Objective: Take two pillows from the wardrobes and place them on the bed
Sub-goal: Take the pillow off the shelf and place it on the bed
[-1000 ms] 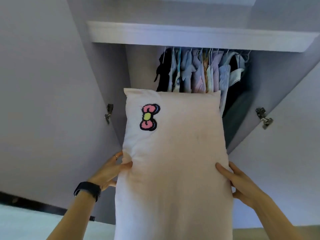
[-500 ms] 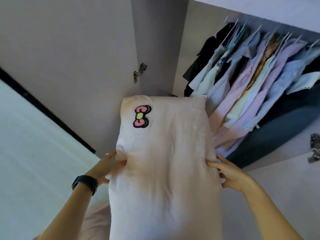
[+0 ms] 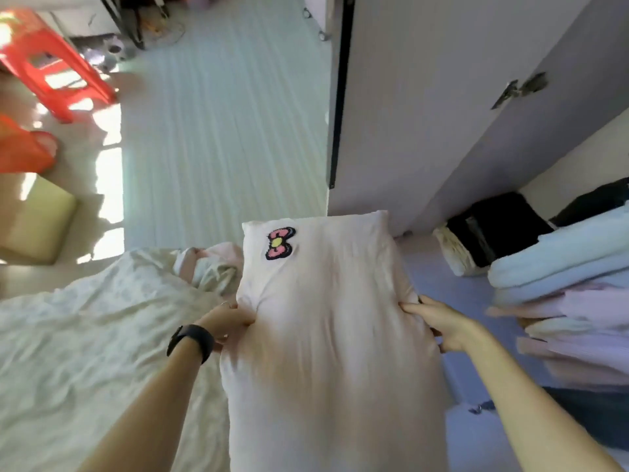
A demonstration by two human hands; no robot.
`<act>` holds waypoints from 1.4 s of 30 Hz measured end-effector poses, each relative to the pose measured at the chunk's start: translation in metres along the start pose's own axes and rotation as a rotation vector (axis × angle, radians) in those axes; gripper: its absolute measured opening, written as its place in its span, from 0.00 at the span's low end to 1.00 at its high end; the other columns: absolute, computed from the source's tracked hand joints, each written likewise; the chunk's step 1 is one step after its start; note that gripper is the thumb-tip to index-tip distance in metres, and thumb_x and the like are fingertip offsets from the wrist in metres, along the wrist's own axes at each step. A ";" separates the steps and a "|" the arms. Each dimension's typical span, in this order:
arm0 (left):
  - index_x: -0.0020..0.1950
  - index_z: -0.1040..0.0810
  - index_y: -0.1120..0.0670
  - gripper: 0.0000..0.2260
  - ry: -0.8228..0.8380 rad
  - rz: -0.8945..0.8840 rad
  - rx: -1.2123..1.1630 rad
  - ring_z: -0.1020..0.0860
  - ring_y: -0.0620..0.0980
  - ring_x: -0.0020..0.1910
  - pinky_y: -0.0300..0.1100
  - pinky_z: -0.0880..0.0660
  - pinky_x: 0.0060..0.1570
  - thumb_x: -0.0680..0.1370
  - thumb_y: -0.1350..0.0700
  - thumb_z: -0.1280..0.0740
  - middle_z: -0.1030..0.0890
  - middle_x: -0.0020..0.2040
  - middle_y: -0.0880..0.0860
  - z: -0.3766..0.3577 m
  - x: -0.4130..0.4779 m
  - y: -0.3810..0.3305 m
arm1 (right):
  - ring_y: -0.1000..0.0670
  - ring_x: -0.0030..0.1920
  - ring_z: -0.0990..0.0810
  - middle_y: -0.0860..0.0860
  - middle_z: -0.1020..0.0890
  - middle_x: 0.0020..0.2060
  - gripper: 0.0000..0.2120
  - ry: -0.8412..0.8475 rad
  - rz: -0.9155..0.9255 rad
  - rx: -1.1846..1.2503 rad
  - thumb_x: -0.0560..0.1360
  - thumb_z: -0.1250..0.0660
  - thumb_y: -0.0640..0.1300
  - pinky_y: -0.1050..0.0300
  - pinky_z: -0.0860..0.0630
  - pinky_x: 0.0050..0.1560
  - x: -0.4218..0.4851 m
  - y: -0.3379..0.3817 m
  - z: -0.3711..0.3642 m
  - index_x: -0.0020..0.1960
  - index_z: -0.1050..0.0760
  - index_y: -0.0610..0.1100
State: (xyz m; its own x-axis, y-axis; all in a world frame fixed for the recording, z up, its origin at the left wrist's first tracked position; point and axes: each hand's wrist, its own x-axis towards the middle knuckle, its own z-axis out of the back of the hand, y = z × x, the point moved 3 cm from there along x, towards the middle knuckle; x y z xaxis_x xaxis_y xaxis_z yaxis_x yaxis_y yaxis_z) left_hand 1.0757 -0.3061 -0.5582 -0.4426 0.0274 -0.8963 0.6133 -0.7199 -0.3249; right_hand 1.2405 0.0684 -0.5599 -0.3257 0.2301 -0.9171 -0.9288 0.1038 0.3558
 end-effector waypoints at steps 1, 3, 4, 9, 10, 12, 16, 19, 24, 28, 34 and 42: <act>0.58 0.22 0.52 0.13 -0.003 0.022 -0.064 0.17 0.54 0.51 0.45 0.19 0.42 0.75 0.52 0.32 0.16 0.54 0.54 0.010 -0.001 0.017 | 0.44 0.56 0.20 0.51 0.17 0.57 0.15 0.021 0.006 -0.058 0.76 0.29 0.57 0.47 0.21 0.46 0.007 0.014 -0.011 0.61 0.24 0.59; 0.60 0.22 0.49 0.14 -0.033 0.051 -0.176 0.17 0.52 0.51 0.44 0.19 0.41 0.75 0.51 0.31 0.17 0.54 0.52 0.030 -0.005 0.046 | 0.44 0.57 0.20 0.51 0.18 0.58 0.16 0.057 0.026 -0.157 0.76 0.29 0.57 0.47 0.21 0.48 0.016 0.045 -0.035 0.63 0.24 0.57; 0.61 0.23 0.48 0.14 -0.047 0.056 -0.228 0.18 0.53 0.52 0.46 0.18 0.44 0.75 0.52 0.31 0.17 0.55 0.52 0.040 -0.008 0.058 | 0.44 0.58 0.21 0.51 0.18 0.59 0.16 0.074 0.042 -0.200 0.76 0.29 0.56 0.47 0.22 0.48 0.019 0.061 -0.048 0.63 0.25 0.57; 0.64 0.24 0.45 0.18 -0.096 0.070 -0.466 0.18 0.54 0.54 0.46 0.18 0.45 0.74 0.51 0.28 0.17 0.57 0.52 0.092 -0.026 0.098 | 0.46 0.55 0.18 0.52 0.16 0.56 0.16 0.188 0.129 -0.348 0.75 0.28 0.56 0.50 0.20 0.42 0.017 0.138 -0.105 0.61 0.23 0.58; 0.65 0.24 0.45 0.20 -0.099 0.061 -0.512 0.17 0.55 0.54 0.46 0.18 0.43 0.74 0.51 0.27 0.17 0.58 0.53 0.102 -0.030 0.103 | 0.47 0.53 0.18 0.52 0.16 0.55 0.15 0.202 0.152 -0.366 0.74 0.27 0.56 0.50 0.20 0.41 0.015 0.155 -0.115 0.59 0.23 0.56; 0.66 0.26 0.45 0.22 -0.110 0.038 -0.588 0.18 0.56 0.52 0.46 0.19 0.41 0.74 0.52 0.26 0.18 0.58 0.55 0.124 -0.036 0.110 | 0.47 0.48 0.14 0.51 0.13 0.52 0.15 0.238 0.208 -0.387 0.74 0.26 0.56 0.51 0.18 0.38 0.012 0.188 -0.134 0.58 0.22 0.55; 0.68 0.31 0.45 0.26 -0.206 -0.014 -0.727 0.18 0.58 0.49 0.49 0.19 0.41 0.74 0.57 0.26 0.19 0.58 0.56 0.171 -0.038 0.111 | 0.48 0.47 0.12 0.53 0.11 0.49 0.17 0.325 0.322 -0.344 0.75 0.26 0.52 0.49 0.16 0.36 0.002 0.255 -0.174 0.63 0.22 0.52; 0.66 0.33 0.42 0.28 -0.303 -0.065 -0.791 0.17 0.58 0.48 0.50 0.19 0.40 0.72 0.60 0.26 0.18 0.55 0.55 0.208 -0.035 0.101 | 0.45 0.54 0.16 0.53 0.13 0.52 0.19 0.306 0.400 -0.379 0.72 0.23 0.53 0.45 0.18 0.44 -0.006 0.301 -0.201 0.61 0.22 0.55; 0.65 0.32 0.39 0.30 -0.432 -0.125 -0.869 0.17 0.57 0.50 0.51 0.19 0.41 0.71 0.60 0.26 0.18 0.55 0.52 0.267 -0.025 0.079 | 0.45 0.55 0.17 0.53 0.13 0.51 0.19 0.322 0.473 -0.369 0.70 0.21 0.51 0.42 0.20 0.45 0.001 0.371 -0.243 0.58 0.22 0.56; 0.70 0.34 0.38 0.29 -0.446 -0.134 -0.971 0.19 0.55 0.52 0.51 0.20 0.41 0.73 0.54 0.26 0.19 0.55 0.49 0.305 -0.006 0.062 | 0.48 0.55 0.17 0.55 0.13 0.51 0.19 0.340 0.508 -0.378 0.68 0.21 0.52 0.43 0.19 0.45 0.025 0.426 -0.281 0.57 0.20 0.58; 0.75 0.39 0.40 0.42 -0.513 -0.105 -1.114 0.23 0.50 0.55 0.52 0.23 0.46 0.67 0.45 0.20 0.25 0.60 0.47 0.357 0.050 0.017 | 0.51 0.56 0.18 0.60 0.13 0.49 0.15 0.412 0.497 -0.446 0.67 0.21 0.52 0.48 0.20 0.40 0.099 0.532 -0.352 0.52 0.19 0.62; 0.78 0.40 0.48 0.41 -0.721 0.016 -1.281 0.28 0.51 0.57 0.47 0.27 0.50 0.71 0.55 0.22 0.31 0.73 0.52 0.434 0.132 -0.062 | 0.54 0.41 0.14 0.56 0.13 0.45 0.11 0.501 0.511 -0.650 0.72 0.25 0.46 0.55 0.21 0.35 0.180 0.706 -0.461 0.53 0.21 0.55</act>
State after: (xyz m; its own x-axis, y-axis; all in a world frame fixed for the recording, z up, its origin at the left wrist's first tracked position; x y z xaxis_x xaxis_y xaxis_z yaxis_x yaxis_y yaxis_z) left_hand 0.6955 -0.5589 -0.5258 -0.4182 -0.5954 -0.6860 0.5993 0.3866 -0.7009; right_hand 0.4447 -0.2632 -0.5563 -0.6153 -0.3563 -0.7031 -0.5216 -0.4847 0.7021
